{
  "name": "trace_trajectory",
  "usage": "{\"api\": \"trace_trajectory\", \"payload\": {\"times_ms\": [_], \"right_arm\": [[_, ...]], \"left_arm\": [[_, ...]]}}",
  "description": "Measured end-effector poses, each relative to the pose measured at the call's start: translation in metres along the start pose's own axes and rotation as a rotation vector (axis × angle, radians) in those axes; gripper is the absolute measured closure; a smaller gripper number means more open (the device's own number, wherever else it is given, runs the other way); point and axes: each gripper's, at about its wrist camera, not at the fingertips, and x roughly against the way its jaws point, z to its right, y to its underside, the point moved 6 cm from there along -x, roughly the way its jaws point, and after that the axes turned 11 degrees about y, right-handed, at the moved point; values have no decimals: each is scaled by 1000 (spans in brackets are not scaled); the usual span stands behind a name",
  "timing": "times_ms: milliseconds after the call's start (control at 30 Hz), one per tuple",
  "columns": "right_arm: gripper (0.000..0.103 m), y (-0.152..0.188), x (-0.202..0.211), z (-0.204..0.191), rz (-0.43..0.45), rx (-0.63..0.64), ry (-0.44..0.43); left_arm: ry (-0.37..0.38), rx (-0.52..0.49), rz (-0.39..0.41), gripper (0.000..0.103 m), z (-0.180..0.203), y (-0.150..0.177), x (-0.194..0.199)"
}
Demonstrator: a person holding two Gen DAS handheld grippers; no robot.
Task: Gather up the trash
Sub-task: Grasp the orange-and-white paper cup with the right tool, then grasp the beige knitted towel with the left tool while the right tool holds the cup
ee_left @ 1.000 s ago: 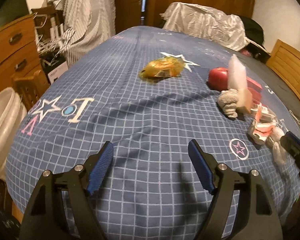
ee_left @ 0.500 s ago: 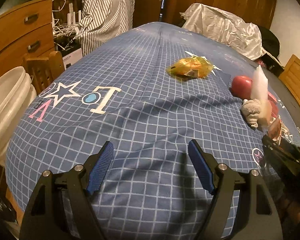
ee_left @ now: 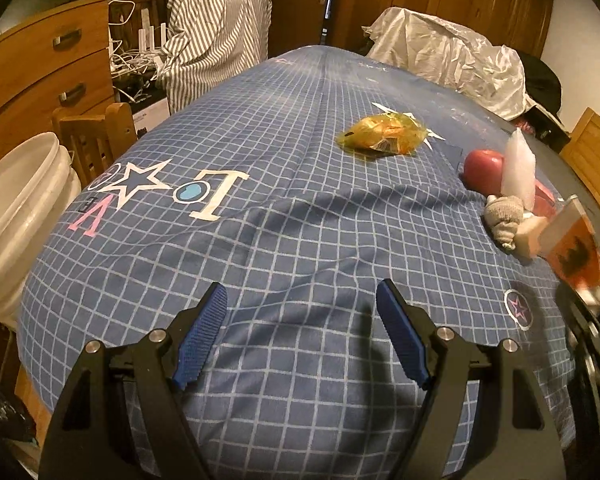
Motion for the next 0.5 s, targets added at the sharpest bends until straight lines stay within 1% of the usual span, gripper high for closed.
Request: {"api": "trace_trajectory", "payload": {"times_ms": [67, 133, 233, 333, 367, 500], "right_arm": [[80, 1, 19, -3, 35, 13, -44], [80, 3, 33, 3, 49, 8, -60], [80, 9, 48, 23, 61, -22, -54], [80, 18, 55, 60, 57, -72, -10], [80, 22, 56, 75, 46, -100, 16], [80, 41, 54, 124, -3, -187, 97]], "left_arm": [[-3, -11, -6, 29, 5, 0, -1], [7, -24, -14, 29, 12, 1, -4], [33, -61, -26, 29, 30, 0, -8], [88, -101, -39, 29, 57, -5, -16], [118, -134, -39, 29, 72, -8, -19], [199, -231, -39, 29, 118, -20, -35]]}}
